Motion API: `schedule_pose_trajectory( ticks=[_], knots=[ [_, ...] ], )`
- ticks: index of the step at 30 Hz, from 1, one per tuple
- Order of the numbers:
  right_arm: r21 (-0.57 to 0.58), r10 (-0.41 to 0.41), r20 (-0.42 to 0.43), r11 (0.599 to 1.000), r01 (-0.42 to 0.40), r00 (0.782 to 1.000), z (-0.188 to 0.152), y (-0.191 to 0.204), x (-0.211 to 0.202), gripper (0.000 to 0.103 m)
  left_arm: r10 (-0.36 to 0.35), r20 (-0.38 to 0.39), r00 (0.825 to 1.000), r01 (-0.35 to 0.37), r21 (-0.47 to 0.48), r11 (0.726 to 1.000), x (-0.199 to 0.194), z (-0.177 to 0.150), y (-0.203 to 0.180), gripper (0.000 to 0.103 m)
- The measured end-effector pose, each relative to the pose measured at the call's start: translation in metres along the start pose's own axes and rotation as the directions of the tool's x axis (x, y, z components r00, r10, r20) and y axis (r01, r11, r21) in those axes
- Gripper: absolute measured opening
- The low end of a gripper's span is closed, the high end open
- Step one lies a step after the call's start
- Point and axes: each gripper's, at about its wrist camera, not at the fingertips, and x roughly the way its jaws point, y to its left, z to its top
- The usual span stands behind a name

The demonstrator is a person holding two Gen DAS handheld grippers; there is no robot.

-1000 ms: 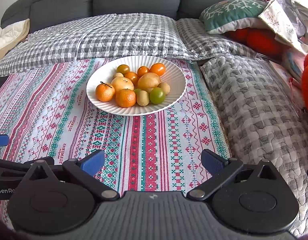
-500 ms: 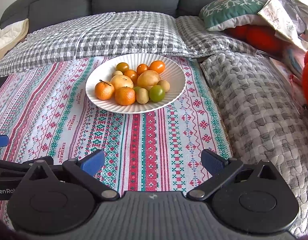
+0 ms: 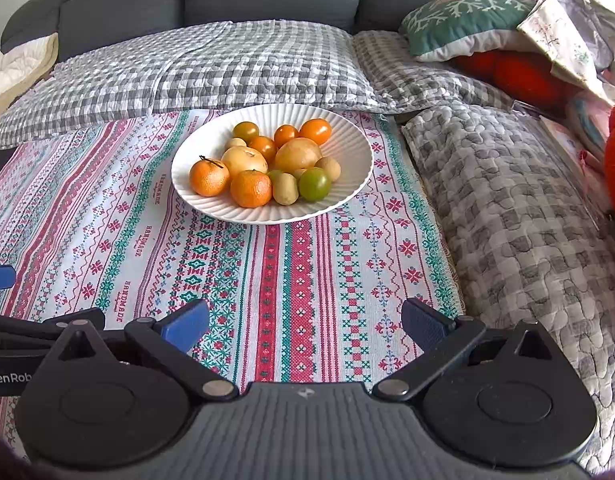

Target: Organize fruits

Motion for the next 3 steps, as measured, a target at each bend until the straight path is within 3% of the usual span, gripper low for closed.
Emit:
schedule_pose_trajectory(
  ticks=[3],
  knots=[
    [-0.002, -0.002, -0.001, 1.000, 0.002, 1.000, -0.0006, 0.0002, 0.0006, 0.102, 0.006, -0.002, 1.000, -0.006, -0.001, 1.000, 0.0004, -0.0005, -0.0020, 0.095]
  ],
)
